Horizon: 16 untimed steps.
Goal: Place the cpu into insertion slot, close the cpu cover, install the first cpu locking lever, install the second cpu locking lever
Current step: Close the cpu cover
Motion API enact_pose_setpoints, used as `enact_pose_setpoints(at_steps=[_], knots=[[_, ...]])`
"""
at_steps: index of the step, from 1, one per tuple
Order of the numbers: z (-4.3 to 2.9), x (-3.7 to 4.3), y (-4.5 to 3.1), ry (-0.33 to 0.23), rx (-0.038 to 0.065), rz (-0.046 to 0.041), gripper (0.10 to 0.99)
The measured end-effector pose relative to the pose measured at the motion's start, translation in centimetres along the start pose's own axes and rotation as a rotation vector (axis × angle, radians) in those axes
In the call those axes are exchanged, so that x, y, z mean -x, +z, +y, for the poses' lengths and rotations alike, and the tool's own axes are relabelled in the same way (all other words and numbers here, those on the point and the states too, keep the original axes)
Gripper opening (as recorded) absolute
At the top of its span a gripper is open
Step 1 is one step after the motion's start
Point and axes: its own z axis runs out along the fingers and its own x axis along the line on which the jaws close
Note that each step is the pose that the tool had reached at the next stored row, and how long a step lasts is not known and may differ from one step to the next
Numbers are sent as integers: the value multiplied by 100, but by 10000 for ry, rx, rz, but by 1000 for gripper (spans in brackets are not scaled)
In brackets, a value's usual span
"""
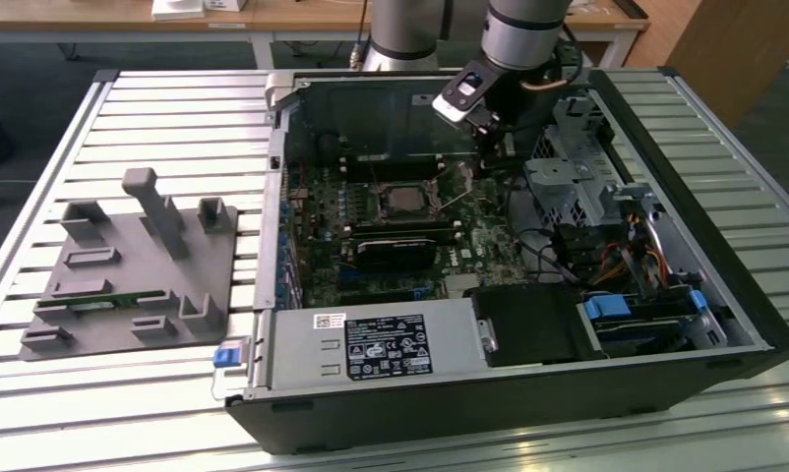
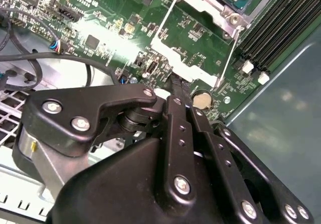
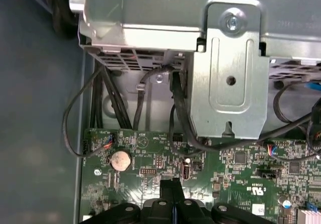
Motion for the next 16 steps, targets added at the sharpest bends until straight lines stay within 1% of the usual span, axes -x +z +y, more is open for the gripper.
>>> enact_pose_setpoints(at_steps=[7,14,16], knots=[[-103,-4,-20,0,0,4,106],[-259,-9,-22,0,-1,5,106],[-266,-9,-22,0,0,6,106]])
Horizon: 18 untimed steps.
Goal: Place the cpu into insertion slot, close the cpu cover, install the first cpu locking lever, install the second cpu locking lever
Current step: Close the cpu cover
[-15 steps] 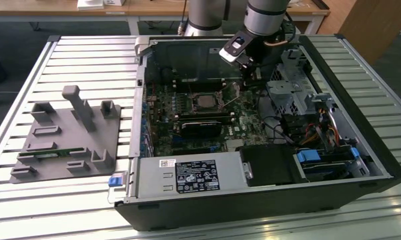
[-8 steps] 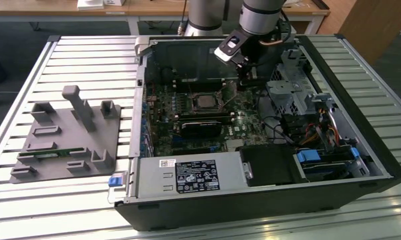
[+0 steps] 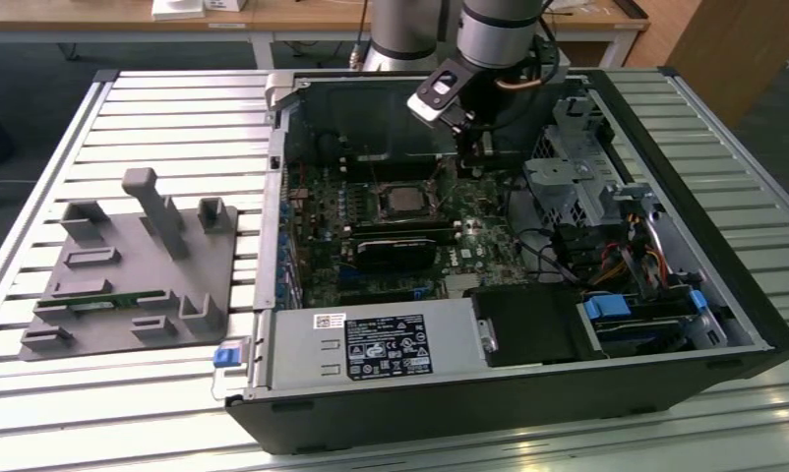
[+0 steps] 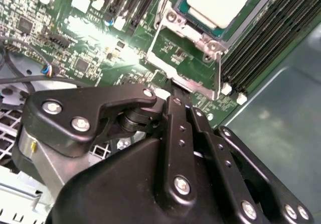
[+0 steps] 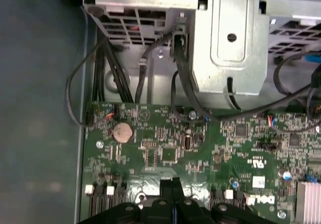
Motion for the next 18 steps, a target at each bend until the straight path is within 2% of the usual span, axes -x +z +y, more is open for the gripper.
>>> enact_pose_setpoints(at_steps=[7,18], knots=[[-22,-2,0,0,0,0,106],[-136,-5,-1,0,0,0,106]])
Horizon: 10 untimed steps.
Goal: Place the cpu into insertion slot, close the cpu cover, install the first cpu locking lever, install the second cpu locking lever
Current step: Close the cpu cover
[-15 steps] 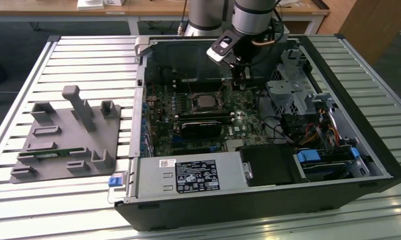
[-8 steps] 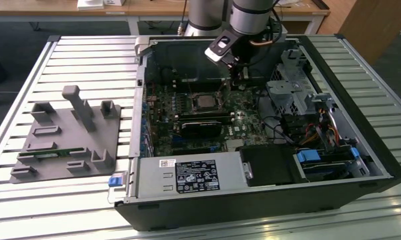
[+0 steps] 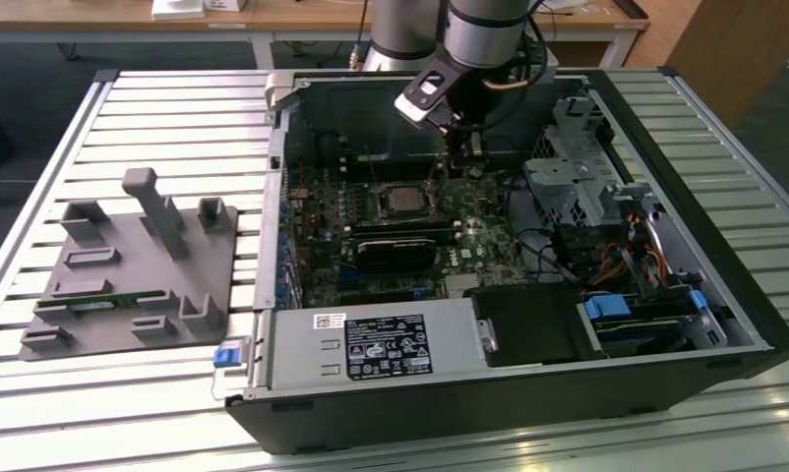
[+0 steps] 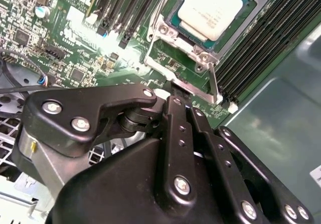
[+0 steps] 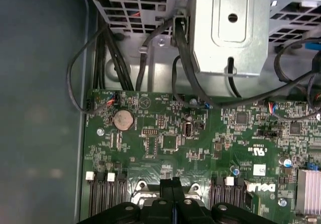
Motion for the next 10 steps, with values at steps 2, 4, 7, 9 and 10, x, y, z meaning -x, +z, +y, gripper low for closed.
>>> enact_pose_setpoints(at_steps=[2,4,7,9,10], knots=[[-19,-1,0,0,0,0,106],[-39,-2,0,0,0,0,106],[-61,-2,1,0,0,1,106],[-75,-3,1,0,0,-1,106],[-82,-3,1,0,0,-1,106]])
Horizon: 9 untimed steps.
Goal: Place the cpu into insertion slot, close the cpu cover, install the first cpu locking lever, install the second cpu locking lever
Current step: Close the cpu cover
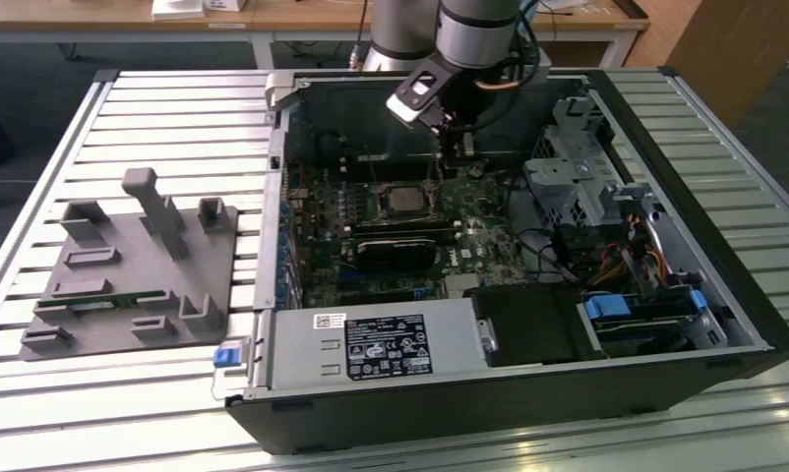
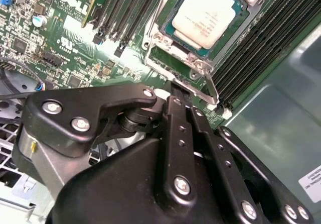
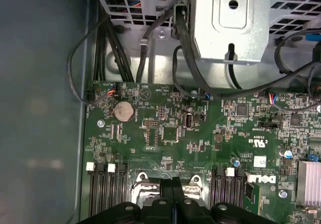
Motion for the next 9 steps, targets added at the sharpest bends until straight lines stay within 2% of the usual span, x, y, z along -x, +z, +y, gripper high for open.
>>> enact_pose_setpoints(at_steps=[9], knots=[[-75,-3,1,1,1,1,106]])
